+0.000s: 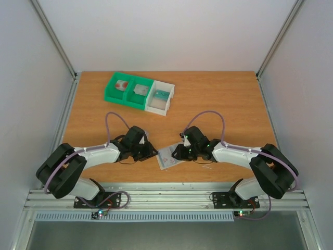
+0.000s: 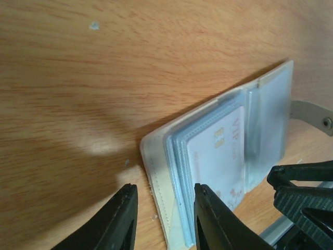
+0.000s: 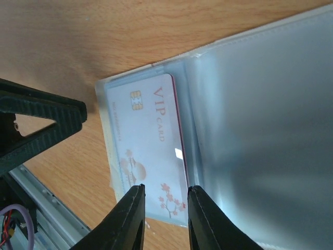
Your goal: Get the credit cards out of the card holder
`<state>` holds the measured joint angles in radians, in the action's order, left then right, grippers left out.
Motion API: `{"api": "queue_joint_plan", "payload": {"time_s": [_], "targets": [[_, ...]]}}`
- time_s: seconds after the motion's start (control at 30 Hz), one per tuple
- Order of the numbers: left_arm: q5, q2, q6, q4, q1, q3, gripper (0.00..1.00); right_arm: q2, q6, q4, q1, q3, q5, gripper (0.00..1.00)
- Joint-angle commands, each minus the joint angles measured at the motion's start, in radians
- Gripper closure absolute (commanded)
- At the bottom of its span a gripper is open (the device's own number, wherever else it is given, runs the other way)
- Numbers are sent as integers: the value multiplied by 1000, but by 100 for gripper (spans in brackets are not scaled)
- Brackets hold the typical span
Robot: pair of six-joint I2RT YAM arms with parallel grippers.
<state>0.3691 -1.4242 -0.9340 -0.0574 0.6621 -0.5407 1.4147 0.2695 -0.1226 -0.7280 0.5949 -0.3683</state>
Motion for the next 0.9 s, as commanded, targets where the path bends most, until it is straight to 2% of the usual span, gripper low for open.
{"api": "queue_joint_plan", "payload": {"time_s": [0.0,0.27,0.57,0.7,0.87], "targets": [[-40,-34,40,13,-2,-22,72,28,-1,40,2,37,-23,75],[-17,-120,60,45,-4,-57,83,88,-6,50,3,40,19,78],[-76,-158,135,-63,-23,-144,95,122,-3,78,3,27,26,79],[-65,-137,141,-78,-23,-149,95,132,4,103,2,16,19,83],[-39,-99,126,-81,-7,-150,85,141,14,120,3,3,15,87]]}}
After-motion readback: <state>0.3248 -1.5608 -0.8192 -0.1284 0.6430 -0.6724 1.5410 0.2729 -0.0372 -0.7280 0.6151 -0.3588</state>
